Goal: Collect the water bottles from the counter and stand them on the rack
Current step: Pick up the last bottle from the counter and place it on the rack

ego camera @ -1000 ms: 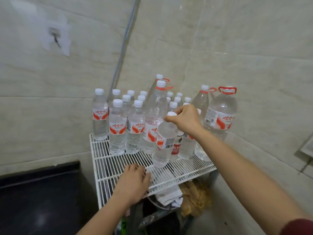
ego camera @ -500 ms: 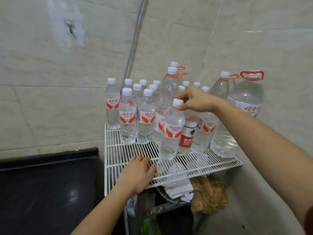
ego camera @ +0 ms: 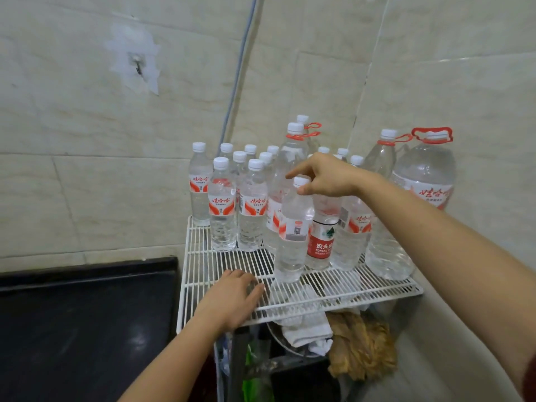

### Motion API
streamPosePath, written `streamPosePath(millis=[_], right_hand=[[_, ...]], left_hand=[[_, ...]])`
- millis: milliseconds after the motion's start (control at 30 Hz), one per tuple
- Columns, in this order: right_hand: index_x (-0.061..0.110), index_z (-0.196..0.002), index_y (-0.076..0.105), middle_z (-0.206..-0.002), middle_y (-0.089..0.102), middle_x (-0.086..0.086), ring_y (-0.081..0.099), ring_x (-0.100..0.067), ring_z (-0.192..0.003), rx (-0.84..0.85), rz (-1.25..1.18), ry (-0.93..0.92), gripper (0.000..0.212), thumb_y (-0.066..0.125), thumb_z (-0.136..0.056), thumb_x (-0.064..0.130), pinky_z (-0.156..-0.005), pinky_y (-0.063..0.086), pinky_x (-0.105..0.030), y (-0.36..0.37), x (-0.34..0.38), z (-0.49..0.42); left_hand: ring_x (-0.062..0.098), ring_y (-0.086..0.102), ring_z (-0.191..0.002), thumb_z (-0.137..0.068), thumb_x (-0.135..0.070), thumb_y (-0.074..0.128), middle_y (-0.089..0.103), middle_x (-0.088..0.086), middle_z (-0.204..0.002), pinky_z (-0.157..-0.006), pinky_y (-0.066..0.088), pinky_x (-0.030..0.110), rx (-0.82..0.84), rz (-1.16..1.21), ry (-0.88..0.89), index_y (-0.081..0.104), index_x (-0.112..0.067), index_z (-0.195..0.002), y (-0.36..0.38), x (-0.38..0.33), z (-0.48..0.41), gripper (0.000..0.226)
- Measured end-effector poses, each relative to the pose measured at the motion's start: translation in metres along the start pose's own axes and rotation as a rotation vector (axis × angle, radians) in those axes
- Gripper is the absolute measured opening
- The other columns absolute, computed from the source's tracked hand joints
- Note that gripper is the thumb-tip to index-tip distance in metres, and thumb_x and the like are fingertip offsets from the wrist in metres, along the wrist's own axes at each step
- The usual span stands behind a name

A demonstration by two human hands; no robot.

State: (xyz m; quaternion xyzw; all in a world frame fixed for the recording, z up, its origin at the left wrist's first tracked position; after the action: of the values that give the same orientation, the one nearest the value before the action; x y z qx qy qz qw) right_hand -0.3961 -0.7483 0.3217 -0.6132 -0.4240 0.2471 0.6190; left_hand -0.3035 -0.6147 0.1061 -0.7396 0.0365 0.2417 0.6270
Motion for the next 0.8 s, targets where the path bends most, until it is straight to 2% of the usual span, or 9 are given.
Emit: streamPosePath(millis=[67, 100, 200, 300, 400, 500, 567, 667, 800], right_hand=[[0.013, -0.134, 0.055, -0.130, 0.060, -0.001, 0.055, -0.016, -0.118, 0.016, -0.108, 0.021, 0.050, 0.068, -0.086, 0.012, -0.095, 0.042, -0.025, 0.000, -0.004, 0.001], [0.009, -0.129, 0.059, -0.120, 0.064, -0.002, 0.058, -0.017, -0.112, 0.009, -0.151, 0.029, 0.046, 0.069, -0.085, 0.013, -0.093, 0.044, -0.028, 0.000, -0.007, 0.002], [0.005, -0.090, 0.068, -0.077, 0.061, -0.001, 0.055, -0.018, -0.075, -0.084, 0.020, -0.010, 0.029, 0.067, -0.083, 0.034, -0.066, 0.041, -0.030, -0.001, -0.005, 0.006], [0.011, -0.062, 0.050, -0.061, 0.051, -0.001, 0.049, -0.016, -0.060, -0.252, 0.281, -0.005, 0.052, 0.063, -0.081, 0.058, -0.052, 0.035, -0.030, -0.002, 0.002, 0.012], [0.013, -0.055, 0.036, -0.057, 0.043, -0.003, 0.041, -0.017, -0.053, -0.296, 0.290, 0.043, 0.057, 0.066, -0.081, 0.054, -0.046, 0.026, -0.030, -0.002, 0.003, 0.012], [0.013, -0.065, 0.053, -0.062, 0.046, 0.001, 0.045, -0.017, -0.060, -0.200, 0.163, 0.041, 0.037, 0.069, -0.084, 0.040, -0.048, 0.026, -0.028, 0.000, 0.004, 0.008], [0.013, -0.095, 0.071, -0.078, 0.062, 0.002, 0.055, -0.020, -0.078, -0.155, 0.079, 0.001, 0.020, 0.071, -0.085, 0.030, -0.058, 0.035, -0.025, 0.001, 0.006, 0.005], [0.011, -0.119, 0.067, -0.119, 0.067, -0.005, 0.059, -0.022, -0.106, -0.155, 0.038, -0.002, 0.036, 0.070, -0.085, 0.021, -0.080, 0.041, -0.026, 0.000, 0.003, 0.000], [0.010, -0.127, 0.062, -0.131, 0.061, -0.006, 0.054, -0.023, -0.121, -0.160, 0.009, 0.008, 0.042, 0.069, -0.086, 0.017, -0.094, 0.041, -0.028, 0.002, -0.005, -0.006]], left_hand=[[0.013, 0.044, -0.115, -0.095, -0.055, 0.029, 0.055, -0.006, -0.124, -0.099, 0.041, 0.035, -0.005, 0.000, -0.005, 0.056, -0.026, -0.122, 0.000, 0.000, 0.000, 0.048], [0.012, 0.044, -0.115, -0.095, -0.054, 0.029, 0.055, -0.006, -0.124, -0.098, 0.041, 0.034, -0.009, -0.001, -0.005, 0.056, -0.026, -0.122, 0.001, 0.000, -0.001, 0.048], [0.012, 0.044, -0.114, -0.095, -0.053, 0.030, 0.056, -0.007, -0.123, -0.098, 0.041, 0.033, -0.016, -0.004, 0.000, 0.057, -0.026, -0.122, 0.000, -0.001, -0.001, 0.047], [0.011, 0.044, -0.114, -0.095, -0.053, 0.029, 0.056, -0.007, -0.123, -0.098, 0.041, 0.034, -0.015, -0.012, 0.008, 0.056, -0.026, -0.122, 0.001, -0.001, -0.001, 0.046], [0.011, 0.044, -0.114, -0.095, -0.053, 0.030, 0.056, -0.007, -0.122, -0.097, 0.042, 0.034, -0.018, -0.014, 0.011, 0.057, -0.027, -0.121, 0.001, 0.000, -0.002, 0.045], [0.011, 0.044, -0.115, -0.095, -0.052, 0.031, 0.055, -0.007, -0.123, -0.098, 0.041, 0.032, -0.021, -0.015, 0.010, 0.056, -0.028, -0.121, 0.001, 0.000, -0.002, 0.044], [0.011, 0.044, -0.115, -0.095, -0.052, 0.031, 0.055, -0.007, -0.124, -0.098, 0.040, 0.031, -0.024, -0.023, 0.011, 0.056, -0.028, -0.122, 0.000, -0.001, -0.002, 0.044], [0.010, 0.044, -0.115, -0.095, -0.053, 0.031, 0.054, -0.008, -0.124, -0.098, 0.041, 0.031, -0.027, -0.020, 0.012, 0.055, -0.029, -0.122, -0.002, -0.003, -0.001, 0.044], [0.010, 0.044, -0.113, -0.095, -0.054, 0.030, 0.055, -0.008, -0.122, -0.097, 0.042, 0.032, -0.031, -0.018, 0.011, 0.056, -0.029, -0.120, -0.003, -0.003, 0.000, 0.044]])
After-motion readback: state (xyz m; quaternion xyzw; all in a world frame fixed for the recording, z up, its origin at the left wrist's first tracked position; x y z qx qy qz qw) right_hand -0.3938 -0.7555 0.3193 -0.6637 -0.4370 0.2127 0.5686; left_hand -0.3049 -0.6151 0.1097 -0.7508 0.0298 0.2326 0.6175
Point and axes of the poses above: each hand's wrist, its own z-axis away from the middle knuckle, its own y-axis out of the palm, x = y × z, the point moved 7 cm from there along -z, towards the middle knuckle
